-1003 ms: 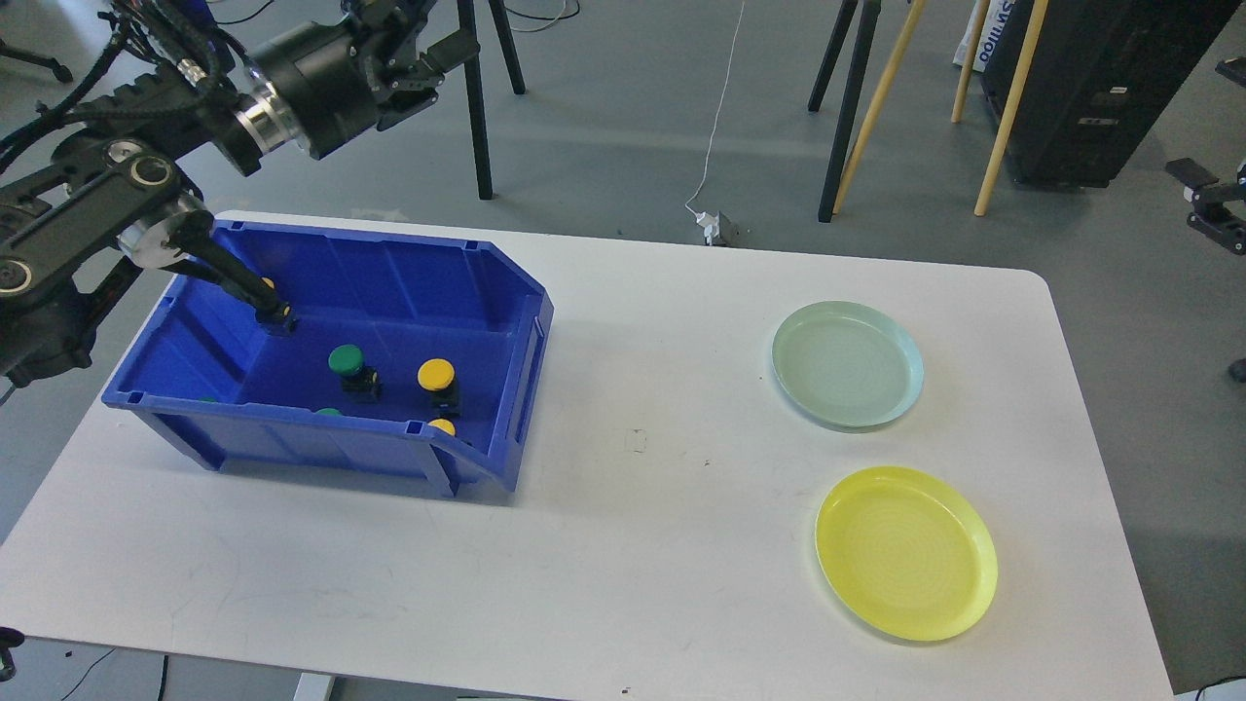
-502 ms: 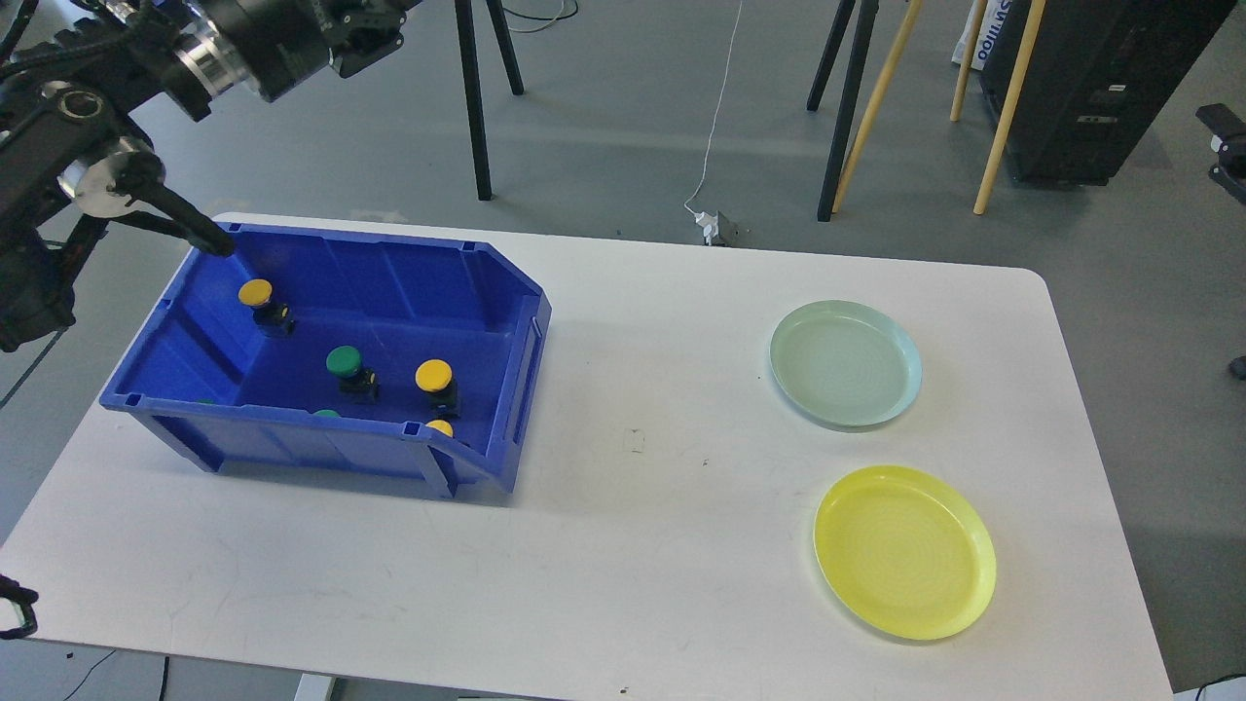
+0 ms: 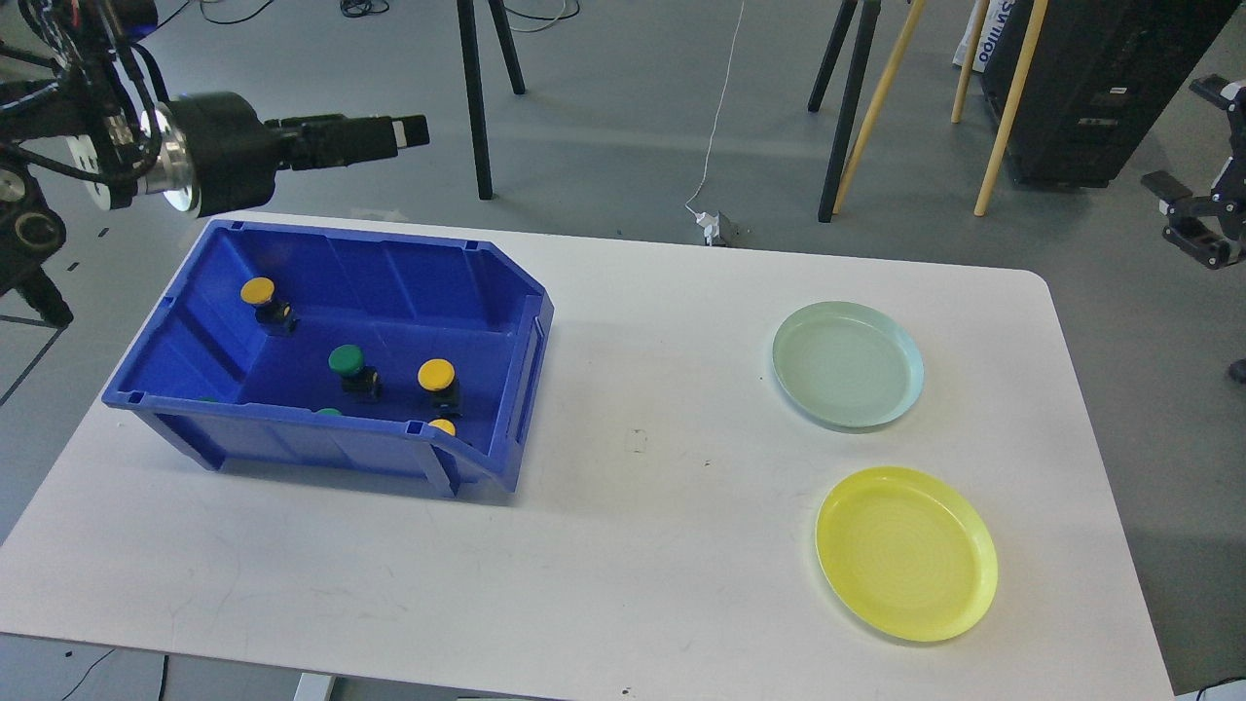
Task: Pass button and place on color plate
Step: 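Lower the left gripper into the bin and grasp a green button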
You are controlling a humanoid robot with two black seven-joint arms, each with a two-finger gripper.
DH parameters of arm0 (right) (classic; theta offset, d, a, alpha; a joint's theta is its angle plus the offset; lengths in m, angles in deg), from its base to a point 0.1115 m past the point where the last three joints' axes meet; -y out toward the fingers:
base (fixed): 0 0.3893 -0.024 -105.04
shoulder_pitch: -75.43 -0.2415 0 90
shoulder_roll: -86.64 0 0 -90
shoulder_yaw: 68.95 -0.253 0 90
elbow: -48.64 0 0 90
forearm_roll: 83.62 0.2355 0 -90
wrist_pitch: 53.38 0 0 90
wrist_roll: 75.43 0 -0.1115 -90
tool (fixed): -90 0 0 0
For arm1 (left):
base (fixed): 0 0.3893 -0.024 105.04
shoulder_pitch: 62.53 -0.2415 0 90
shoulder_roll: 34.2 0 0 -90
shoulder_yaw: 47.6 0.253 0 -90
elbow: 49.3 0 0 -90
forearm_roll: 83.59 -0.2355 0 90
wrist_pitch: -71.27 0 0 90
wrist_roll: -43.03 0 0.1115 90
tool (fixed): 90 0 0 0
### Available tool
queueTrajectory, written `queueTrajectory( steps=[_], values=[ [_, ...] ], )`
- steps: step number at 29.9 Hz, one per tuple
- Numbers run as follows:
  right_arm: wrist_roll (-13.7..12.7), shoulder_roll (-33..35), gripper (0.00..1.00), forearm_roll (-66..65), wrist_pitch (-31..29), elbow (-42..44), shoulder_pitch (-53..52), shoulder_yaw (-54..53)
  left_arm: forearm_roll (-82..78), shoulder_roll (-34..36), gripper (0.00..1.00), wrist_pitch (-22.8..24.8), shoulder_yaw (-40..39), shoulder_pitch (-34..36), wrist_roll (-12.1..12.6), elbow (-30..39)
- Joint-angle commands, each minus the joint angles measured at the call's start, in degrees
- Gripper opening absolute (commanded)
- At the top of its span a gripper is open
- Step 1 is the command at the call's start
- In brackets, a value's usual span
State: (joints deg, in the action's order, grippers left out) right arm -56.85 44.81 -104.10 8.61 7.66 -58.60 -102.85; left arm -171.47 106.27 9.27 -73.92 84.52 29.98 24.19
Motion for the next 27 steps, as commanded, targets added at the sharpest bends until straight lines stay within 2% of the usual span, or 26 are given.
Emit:
queueTrajectory(
  steps=[1,6,10,14,21,27],
  values=[
    [0.1,0.0,0.98,0.0,0.0,-0.2,-0.3,0.4,-9.4,-0.5,1.00,0.0,3.9,-0.2,0.0,-0.6],
    [0.1,0.5,0.98,0.0,0.0,-0.2,-0.4,0.5,-17.7,-5.9,1.00,0.0,8.5,-1.2,-0.2,-8.4],
    [0.1,0.8,0.98,0.0,0.0,-0.2,0.0,0.5,-18.5,-8.6,1.00,0.0,12.7,-2.3,-0.6,-15.3],
    [0.1,1.0,0.98,0.0,0.0,-0.2,0.1,0.4,-18.3,-11.5,1.00,0.0,15.3,-2.7,-3.3,-22.2],
    [0.2,0.9,0.98,-0.1,0.0,-0.3,0.3,1.5,-17.6,-14.4,0.99,0.0,14.9,-3.6,-3.9,-26.5],
    [0.2,0.9,0.98,-0.1,0.0,-0.2,0.3,2.1,-16.4,-18.1,0.99,0.0,15.2,-3.7,-4.1,-33.1]
  ],
)
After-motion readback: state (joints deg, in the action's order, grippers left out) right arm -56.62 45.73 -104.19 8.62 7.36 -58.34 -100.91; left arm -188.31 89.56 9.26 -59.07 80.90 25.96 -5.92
